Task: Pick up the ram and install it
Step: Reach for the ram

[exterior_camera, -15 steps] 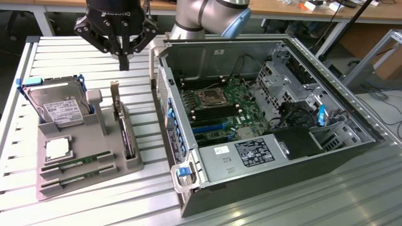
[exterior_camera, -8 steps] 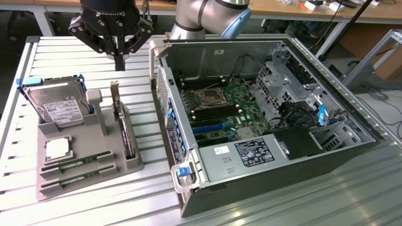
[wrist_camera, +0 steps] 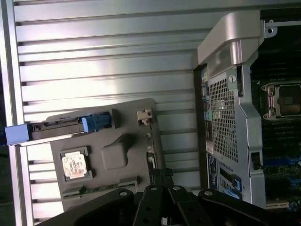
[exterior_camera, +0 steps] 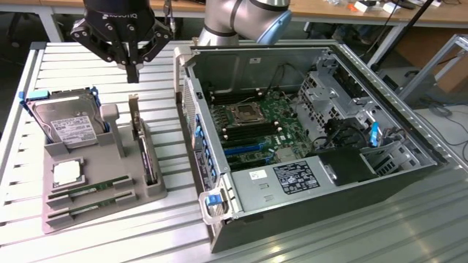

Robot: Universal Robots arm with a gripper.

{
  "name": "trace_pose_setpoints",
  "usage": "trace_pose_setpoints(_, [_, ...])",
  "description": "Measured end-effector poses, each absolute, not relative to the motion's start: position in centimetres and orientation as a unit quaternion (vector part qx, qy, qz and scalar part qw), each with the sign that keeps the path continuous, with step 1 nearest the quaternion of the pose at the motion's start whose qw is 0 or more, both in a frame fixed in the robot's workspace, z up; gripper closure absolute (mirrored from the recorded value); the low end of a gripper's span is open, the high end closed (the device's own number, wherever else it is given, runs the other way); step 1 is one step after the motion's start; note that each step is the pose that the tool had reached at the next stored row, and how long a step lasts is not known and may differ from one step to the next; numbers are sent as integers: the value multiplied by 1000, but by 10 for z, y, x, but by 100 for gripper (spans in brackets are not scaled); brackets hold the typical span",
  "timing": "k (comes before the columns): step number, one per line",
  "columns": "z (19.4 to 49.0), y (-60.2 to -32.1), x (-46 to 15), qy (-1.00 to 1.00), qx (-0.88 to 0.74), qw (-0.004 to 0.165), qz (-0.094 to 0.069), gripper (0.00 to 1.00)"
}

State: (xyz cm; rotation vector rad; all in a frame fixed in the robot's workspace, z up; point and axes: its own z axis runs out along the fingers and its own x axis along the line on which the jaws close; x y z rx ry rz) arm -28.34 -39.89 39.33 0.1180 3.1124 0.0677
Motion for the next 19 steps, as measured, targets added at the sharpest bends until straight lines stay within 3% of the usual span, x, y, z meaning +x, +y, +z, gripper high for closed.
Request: trace_pose_setpoints(19, [393, -399, -306, 999, 38, 13, 22, 90])
